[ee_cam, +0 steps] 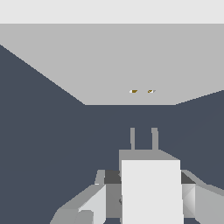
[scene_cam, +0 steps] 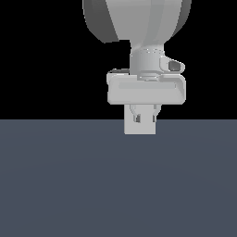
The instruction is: Plug the charger into the wall socket.
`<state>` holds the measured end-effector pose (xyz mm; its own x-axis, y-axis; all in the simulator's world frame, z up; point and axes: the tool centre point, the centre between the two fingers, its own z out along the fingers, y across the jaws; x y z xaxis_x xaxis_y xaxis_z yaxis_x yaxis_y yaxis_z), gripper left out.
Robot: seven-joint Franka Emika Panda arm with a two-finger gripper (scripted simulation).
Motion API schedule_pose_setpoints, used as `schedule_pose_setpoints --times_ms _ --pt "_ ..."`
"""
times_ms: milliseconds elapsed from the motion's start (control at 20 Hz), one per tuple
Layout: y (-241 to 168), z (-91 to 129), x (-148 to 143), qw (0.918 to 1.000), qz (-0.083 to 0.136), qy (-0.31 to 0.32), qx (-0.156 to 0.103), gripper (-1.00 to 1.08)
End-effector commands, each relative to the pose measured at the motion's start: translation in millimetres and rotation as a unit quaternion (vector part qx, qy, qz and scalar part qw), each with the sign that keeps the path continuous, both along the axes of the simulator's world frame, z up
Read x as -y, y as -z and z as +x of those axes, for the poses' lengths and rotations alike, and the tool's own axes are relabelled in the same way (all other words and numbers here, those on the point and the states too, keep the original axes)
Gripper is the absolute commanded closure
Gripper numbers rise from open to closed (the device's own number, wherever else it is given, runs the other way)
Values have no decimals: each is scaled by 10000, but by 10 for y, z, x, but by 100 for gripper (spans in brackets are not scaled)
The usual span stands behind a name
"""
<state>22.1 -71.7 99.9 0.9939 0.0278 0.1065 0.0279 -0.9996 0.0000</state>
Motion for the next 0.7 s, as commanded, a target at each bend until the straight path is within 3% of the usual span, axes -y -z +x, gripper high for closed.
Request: schedule_pose_setpoints --times_ms 0,650 --pt "-1 70 -3 10000 0 -1 2 108" --pt "-1 396 -13 10000 0 -1 2 108"
